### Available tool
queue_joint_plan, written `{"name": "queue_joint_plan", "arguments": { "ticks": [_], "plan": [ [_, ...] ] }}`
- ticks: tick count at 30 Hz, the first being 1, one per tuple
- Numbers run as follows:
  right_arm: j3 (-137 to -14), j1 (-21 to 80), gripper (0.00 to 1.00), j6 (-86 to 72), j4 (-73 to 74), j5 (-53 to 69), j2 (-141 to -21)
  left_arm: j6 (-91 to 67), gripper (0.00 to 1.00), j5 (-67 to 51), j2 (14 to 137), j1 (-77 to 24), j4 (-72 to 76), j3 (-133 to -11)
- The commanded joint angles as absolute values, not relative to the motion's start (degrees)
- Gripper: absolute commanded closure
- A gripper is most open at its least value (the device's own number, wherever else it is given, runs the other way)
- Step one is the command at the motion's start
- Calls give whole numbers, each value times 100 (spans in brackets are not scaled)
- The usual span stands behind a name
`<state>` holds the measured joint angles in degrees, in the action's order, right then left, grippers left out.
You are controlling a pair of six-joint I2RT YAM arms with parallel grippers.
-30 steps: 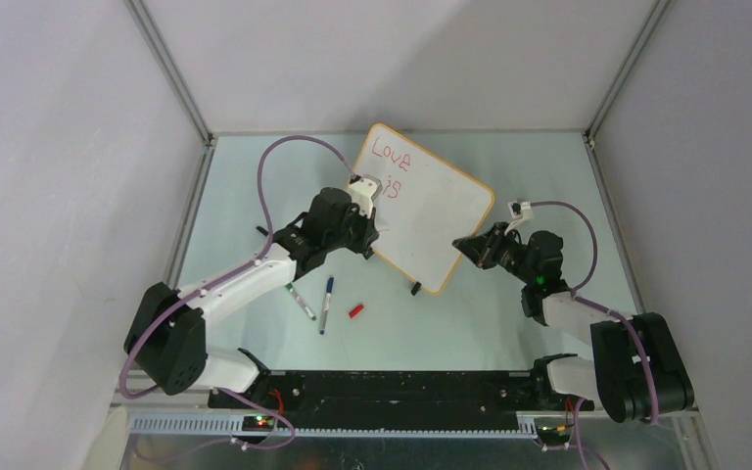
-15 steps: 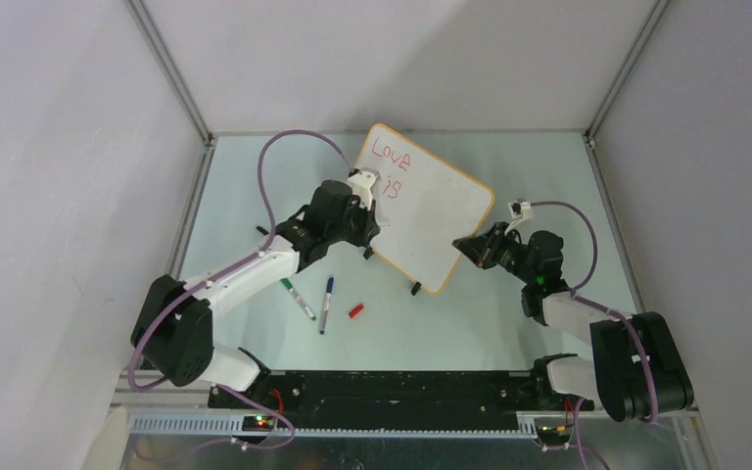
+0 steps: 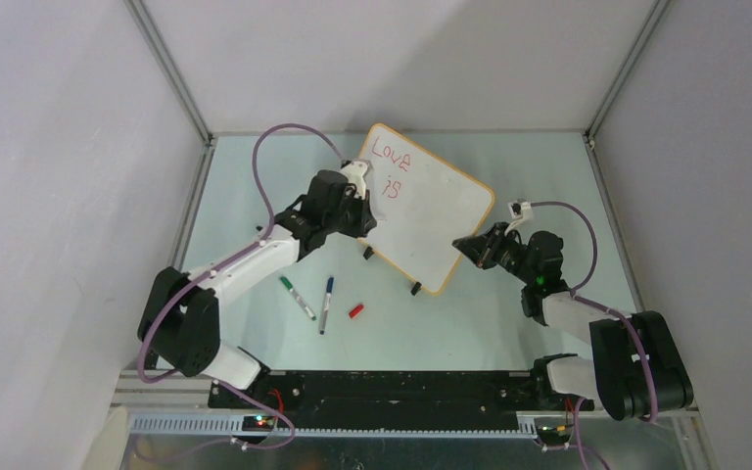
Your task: Write a sentence on the whiteboard
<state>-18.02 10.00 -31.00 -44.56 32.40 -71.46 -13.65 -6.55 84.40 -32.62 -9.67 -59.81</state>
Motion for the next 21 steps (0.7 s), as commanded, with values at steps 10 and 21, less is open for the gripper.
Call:
{"name": "queue_joint_plan", "arguments": {
  "ticks": [10, 21],
  "plan": [
    [-1765, 868, 100, -2896, -4494, 2824, -7221, -1738, 100, -814, 8440, -3234, -930, -6143],
    [-1762, 879, 100, -2909, -4522, 2842, -7230, -1743, 100, -728, 8474, -3234, -983, -6156]
  ]
}}
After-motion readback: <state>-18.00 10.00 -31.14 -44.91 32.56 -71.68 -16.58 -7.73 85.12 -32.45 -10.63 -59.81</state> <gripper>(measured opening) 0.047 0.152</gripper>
